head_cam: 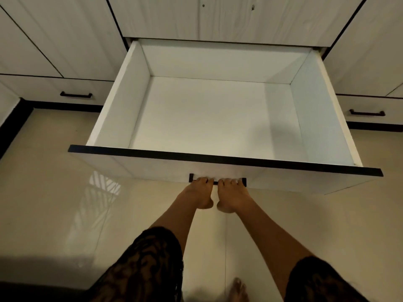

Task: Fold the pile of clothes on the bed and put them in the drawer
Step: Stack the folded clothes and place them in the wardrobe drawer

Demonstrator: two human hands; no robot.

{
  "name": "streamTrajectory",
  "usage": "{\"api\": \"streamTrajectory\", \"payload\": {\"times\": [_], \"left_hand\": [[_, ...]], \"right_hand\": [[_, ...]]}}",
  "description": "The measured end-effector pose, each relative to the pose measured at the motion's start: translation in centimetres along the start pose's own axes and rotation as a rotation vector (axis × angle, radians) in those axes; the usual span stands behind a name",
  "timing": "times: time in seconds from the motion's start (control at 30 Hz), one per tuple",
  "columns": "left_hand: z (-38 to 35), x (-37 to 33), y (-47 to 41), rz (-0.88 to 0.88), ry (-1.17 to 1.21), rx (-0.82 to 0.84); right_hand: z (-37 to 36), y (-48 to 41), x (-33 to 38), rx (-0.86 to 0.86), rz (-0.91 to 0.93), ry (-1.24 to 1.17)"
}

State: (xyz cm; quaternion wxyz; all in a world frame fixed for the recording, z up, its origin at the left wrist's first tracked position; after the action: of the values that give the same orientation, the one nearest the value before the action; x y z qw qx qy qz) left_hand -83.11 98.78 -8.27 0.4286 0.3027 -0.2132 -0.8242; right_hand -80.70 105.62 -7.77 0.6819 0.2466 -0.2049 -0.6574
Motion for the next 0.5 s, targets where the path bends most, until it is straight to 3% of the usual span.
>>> {"api": "streamTrajectory", "payload": {"times": [0.07,0.23,0.33,0.5], "left_hand": [[3.2,0.6,1.7,-0.002,0.084,-0.153],[12.1,5.0,9.9,-0.077,0.038,-0.923],[14.6,10.7,15.2,0.037,0.037,-1.095],[15.2,21.0,26.3,0.329,-0.018,-1.234]], "right_hand": [[3.4,0.2,0.9,-0.106,0.039,-0.015],[13.7,2.2,6.6,-0.579,0.153,-0.064],[18.6,3.6,12.7,-0.818,0.296,-0.083],[23.5,5.8,26.0,-0.979,0.577,-0.046]]}}
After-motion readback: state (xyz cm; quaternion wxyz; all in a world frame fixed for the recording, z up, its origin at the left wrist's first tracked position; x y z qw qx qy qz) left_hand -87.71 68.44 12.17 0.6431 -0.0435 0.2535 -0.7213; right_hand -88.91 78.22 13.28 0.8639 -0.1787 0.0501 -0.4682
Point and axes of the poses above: each hand's wrist, its own y-axis away from the middle knuckle, its own z-axis out of the back of the hand, x = y × z, the point moved 7 cm from there along -y, towards the middle knuckle, and after that the axes turned 3 degrees about y, right-handed, at the moved point
